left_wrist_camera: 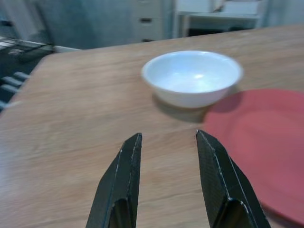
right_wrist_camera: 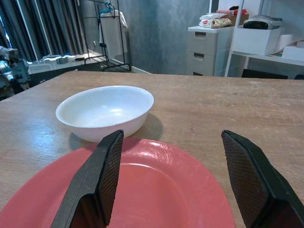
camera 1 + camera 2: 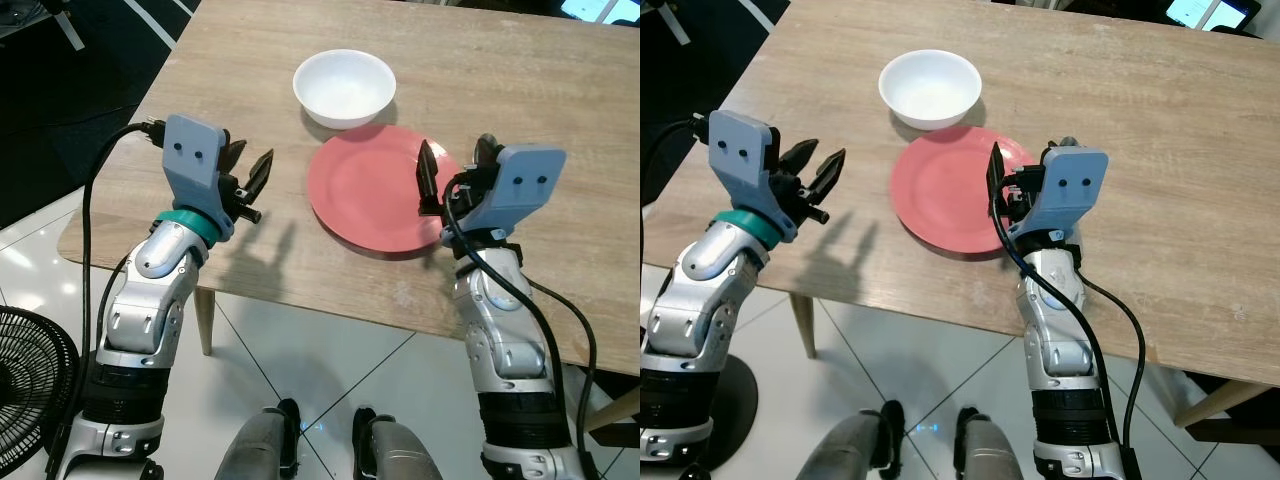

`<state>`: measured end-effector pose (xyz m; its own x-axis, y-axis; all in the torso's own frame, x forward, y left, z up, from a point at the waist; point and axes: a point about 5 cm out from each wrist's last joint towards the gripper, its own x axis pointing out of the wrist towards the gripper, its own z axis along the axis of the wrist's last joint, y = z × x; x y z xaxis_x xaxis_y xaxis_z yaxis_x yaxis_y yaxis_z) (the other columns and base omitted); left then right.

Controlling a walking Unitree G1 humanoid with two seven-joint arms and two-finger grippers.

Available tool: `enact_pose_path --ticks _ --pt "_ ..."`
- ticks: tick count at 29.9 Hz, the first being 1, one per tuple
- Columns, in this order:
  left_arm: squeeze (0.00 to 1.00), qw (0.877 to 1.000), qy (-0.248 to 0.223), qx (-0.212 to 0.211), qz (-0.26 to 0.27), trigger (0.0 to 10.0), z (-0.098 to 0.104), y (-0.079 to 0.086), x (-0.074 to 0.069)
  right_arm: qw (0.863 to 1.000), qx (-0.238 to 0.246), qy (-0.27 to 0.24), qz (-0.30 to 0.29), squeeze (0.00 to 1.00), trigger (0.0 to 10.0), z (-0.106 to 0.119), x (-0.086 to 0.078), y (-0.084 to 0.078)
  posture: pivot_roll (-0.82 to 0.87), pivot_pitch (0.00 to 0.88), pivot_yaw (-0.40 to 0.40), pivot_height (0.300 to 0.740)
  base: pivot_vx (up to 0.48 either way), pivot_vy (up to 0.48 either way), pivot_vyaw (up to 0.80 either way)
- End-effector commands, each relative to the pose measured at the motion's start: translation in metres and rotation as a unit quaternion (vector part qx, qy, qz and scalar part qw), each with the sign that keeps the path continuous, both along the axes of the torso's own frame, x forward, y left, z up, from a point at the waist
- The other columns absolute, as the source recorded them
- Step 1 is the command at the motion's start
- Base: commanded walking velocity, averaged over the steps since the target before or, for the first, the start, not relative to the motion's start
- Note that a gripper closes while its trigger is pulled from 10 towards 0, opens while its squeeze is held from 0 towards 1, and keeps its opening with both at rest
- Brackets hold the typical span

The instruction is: Setting the table

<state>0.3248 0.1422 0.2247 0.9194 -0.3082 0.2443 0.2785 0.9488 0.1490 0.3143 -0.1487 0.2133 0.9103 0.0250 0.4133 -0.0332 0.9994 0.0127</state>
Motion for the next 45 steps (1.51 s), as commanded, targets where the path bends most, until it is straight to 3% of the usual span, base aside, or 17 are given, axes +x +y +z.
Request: enact_pose_path --ticks 1,11,45 --pt "0.00 1.000 -0.002 0.009 0.025 10.0 -0.005 0.003 0.001 1.000 0.000 0.004 0.002 0.00 10.0 -0.004 0.000 0.002 0.01 0.165 0.114 0.740 0.000 0.000 0.00" --pt "0.00 0.999 -0.007 0.007 0.031 10.0 -0.005 -0.001 0.002 1.000 -0.004 0.012 -0.006 0.00 10.0 -0.006 0.002 -0.001 0.00 0.174 0.113 0.740 0.000 0.000 0.00" --pt "0.00 0.999 -0.016 0.006 0.037 10.0 -0.004 -0.002 0.003 1.000 -0.001 0.017 -0.021 0.00 10.0 -0.008 0.004 -0.009 0.00 0.181 0.112 0.740 -0.296 0.000 0.00"
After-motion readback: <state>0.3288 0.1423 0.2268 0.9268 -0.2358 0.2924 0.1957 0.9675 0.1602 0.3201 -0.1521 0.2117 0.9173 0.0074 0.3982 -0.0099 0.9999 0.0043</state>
